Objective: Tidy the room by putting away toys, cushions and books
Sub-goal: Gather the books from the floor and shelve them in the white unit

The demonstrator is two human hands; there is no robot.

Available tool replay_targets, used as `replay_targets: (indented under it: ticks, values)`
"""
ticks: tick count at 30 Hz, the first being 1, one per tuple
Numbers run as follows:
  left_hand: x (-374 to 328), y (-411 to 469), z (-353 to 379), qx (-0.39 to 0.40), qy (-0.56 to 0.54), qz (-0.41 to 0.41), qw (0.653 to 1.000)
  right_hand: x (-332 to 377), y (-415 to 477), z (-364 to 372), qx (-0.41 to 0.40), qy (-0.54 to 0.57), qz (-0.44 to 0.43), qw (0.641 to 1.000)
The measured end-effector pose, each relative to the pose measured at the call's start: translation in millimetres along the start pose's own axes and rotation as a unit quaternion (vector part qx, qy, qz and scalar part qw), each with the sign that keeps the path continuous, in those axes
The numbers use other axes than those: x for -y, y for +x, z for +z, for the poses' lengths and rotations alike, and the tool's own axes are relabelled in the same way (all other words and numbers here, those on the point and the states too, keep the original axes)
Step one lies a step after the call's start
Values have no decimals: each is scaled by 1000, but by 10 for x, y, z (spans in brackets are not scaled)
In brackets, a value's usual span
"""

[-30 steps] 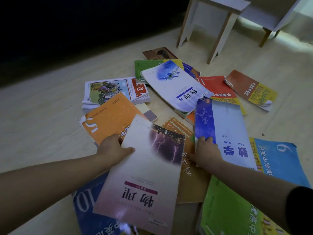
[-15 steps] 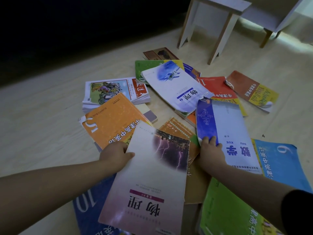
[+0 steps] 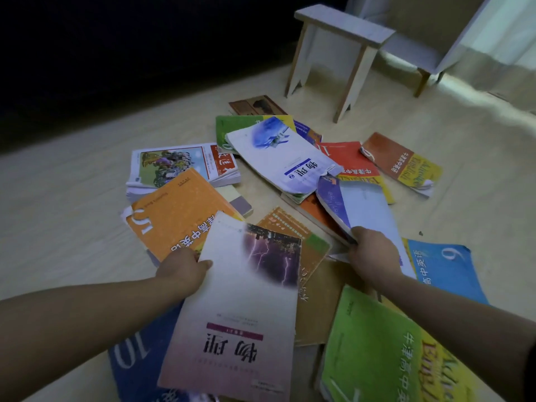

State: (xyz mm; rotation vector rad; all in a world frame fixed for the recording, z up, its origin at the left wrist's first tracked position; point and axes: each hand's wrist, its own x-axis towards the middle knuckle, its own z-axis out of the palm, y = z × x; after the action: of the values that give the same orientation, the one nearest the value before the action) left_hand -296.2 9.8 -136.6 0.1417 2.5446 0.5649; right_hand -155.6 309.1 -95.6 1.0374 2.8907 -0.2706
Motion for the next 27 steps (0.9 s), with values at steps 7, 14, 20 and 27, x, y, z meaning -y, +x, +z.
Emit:
replay_targets:
  ticks: [7,14,20,27]
  values:
    - [-252,65,-55,-4,-97,-31,995,130,-221,-228,-30,12,-19,999]
    - [-322,8,-60,103,-171,-36,979,406,-723,-251,29,62,-72,995]
    - [-317,-62,-153,166,-244,-54,954,611,-995,-230,59,98,-141,983]
    - [-366,-156,-199,187,-303,-90,930,834,-1179,-71,140,140,-212,957]
